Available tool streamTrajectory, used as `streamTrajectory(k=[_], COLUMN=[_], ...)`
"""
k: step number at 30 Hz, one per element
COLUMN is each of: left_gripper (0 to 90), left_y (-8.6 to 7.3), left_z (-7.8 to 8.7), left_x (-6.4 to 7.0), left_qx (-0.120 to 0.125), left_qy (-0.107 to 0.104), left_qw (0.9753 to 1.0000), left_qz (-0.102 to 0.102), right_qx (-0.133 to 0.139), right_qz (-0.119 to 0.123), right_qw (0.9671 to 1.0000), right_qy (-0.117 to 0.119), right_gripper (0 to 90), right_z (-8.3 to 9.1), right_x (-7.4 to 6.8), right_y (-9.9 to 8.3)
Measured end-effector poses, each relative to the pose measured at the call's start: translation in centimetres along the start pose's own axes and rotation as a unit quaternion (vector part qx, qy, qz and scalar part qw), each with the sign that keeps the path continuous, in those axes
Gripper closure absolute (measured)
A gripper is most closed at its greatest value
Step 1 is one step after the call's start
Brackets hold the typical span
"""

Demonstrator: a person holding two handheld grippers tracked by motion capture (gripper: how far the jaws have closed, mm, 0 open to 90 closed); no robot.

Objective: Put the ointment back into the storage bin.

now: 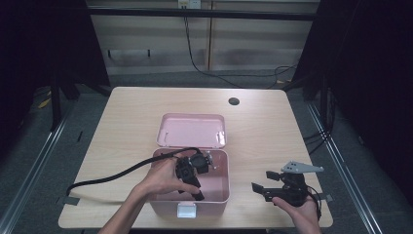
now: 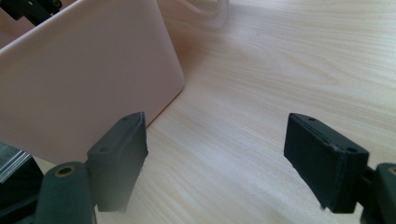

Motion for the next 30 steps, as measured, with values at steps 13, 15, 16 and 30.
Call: streamTrajectory(k=[13, 15, 16, 30], left_gripper=[51.0, 50.5, 49.2, 44.3], left_y=[-0.1, -0.3, -0.4, -1.1], left_z=[2.5, 2.9, 3.2, 5.9], left_x=[0.7, 0.8, 0.8, 1.1], left_qx=[0.033, 0.033, 0.033, 0.048], left_qy=[0.01, 0.02, 0.023, 0.041], left_qw=[0.9994, 0.9992, 0.9992, 0.998], left_qz=[-0.008, -0.008, -0.009, 0.003], right_qx=[0.0, 0.0, 0.0, -0.001], right_qz=[-0.001, -0.001, 0.0, -0.002], right_qw=[1.0, 1.0, 1.0, 1.0], right_qy=[0.002, 0.002, 0.002, 0.003], right_gripper=[21.2, 21.2, 21.1, 21.1], right_z=[0.0, 0.0, 0.0, 0.0], right_x=[0.0, 0.0, 0.0, 0.0], right_y=[0.0, 0.0, 0.0, 0.0])
Point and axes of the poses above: each handheld gripper's, and its own axes: z roughly backward along the jaws, y roughly out of its top, x roughly to its right, the point moved 6 cm from there along -z, roughly forward along the jaws, and after that the axes turned 1 degree about -y, right-handed, at the moved point
